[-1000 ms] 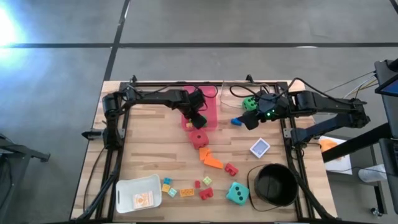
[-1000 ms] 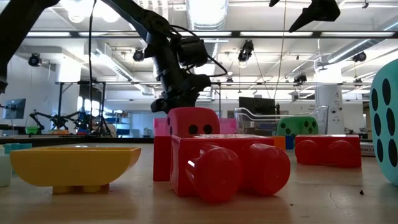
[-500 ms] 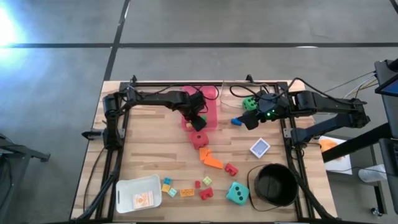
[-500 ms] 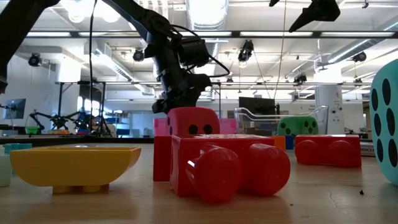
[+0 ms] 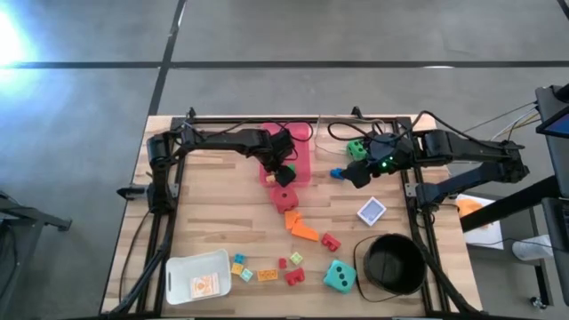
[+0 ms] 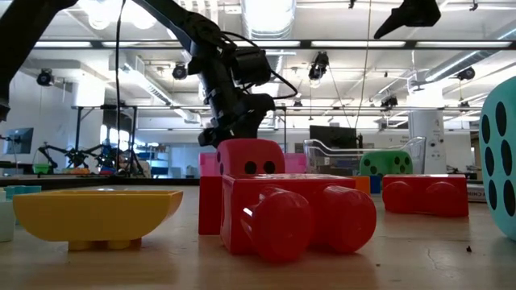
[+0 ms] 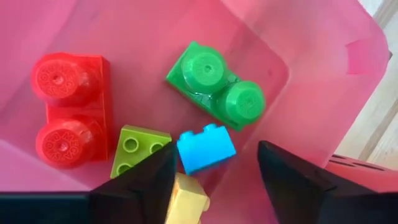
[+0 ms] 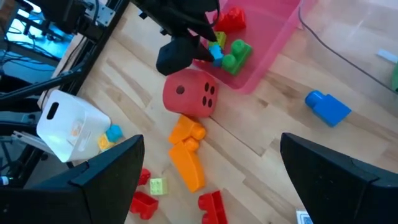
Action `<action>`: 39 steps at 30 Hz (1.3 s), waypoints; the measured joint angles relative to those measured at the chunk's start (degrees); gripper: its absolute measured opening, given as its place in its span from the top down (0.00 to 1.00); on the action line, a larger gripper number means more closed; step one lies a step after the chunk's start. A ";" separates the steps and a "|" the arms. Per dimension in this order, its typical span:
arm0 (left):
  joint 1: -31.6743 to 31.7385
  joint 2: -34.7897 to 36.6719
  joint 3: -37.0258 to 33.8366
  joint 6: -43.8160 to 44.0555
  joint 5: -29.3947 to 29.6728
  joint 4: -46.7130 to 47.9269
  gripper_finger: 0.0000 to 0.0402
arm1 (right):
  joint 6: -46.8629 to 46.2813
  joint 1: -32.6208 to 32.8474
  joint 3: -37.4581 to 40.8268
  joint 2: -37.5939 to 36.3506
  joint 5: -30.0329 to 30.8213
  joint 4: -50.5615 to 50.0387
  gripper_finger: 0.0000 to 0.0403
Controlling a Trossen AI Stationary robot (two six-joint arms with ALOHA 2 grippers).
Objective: Pick & Place Toys
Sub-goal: Put the blue game piece into the red bin, then put the red dice into the transparent bin
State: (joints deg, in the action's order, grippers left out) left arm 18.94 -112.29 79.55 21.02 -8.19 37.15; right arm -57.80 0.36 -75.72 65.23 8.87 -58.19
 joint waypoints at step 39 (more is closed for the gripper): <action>-21.78 28.74 -0.50 24.56 16.43 14.11 0.14 | 9.42 0.13 0.37 6.81 -1.56 0.09 0.09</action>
State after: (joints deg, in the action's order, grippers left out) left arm -2.84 -83.55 79.05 45.58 8.24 51.26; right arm -48.38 0.49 -75.35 72.04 7.30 -58.09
